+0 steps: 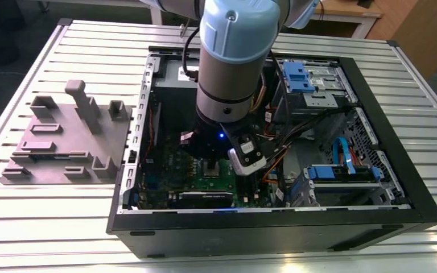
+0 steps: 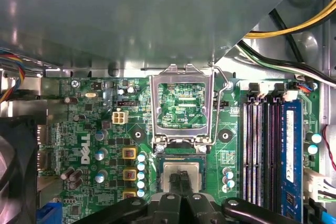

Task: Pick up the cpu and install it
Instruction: 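Close the cpu cover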

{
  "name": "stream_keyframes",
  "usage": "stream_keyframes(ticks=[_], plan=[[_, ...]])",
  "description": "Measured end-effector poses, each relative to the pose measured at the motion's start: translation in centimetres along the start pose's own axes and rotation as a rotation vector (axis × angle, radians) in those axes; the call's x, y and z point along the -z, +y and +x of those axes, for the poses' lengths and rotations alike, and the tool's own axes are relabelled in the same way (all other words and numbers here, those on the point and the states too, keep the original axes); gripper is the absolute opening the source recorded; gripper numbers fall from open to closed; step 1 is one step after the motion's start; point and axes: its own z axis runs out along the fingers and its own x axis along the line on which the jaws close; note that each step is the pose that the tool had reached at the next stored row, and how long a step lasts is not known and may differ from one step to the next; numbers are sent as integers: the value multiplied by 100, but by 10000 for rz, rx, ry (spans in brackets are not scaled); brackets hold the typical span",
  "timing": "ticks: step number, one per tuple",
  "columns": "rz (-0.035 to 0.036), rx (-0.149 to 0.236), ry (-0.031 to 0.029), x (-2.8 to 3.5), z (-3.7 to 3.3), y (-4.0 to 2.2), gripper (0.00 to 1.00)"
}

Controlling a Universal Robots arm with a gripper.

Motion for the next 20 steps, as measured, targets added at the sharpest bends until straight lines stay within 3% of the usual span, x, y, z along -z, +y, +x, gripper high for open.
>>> stream_keyframes(ticks=[12,20], plan=[[0,1,14,3,4,0,10],[0,0,10,249,13,6,10]])
